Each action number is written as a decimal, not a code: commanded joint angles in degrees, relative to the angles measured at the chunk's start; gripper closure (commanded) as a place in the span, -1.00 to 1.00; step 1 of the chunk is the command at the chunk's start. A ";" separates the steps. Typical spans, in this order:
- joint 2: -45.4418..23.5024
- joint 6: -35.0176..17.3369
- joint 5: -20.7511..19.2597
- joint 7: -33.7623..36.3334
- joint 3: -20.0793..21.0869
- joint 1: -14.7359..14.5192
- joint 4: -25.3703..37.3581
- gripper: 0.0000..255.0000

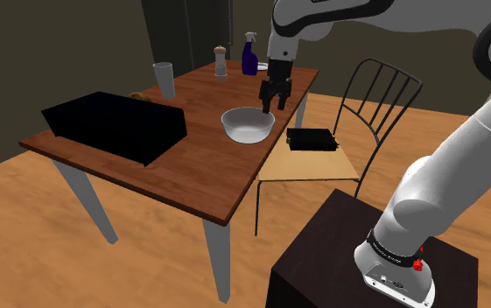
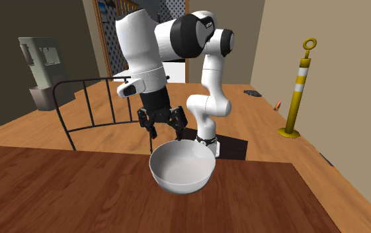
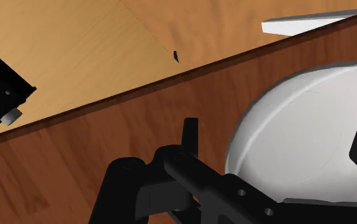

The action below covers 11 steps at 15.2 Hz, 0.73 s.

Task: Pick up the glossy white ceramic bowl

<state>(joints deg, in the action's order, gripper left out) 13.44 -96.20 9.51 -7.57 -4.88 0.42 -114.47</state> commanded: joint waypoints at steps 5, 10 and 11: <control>-8.79 -0.78 2.53 -0.49 -0.99 0.29 7.19 -1.00; -9.00 -4.51 2.69 -1.21 -0.93 0.25 3.60 -1.00; -9.05 -4.93 2.71 -1.30 -0.93 0.24 3.21 -1.00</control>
<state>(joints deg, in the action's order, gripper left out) 4.46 -100.56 12.18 -8.80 -5.84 0.69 -110.77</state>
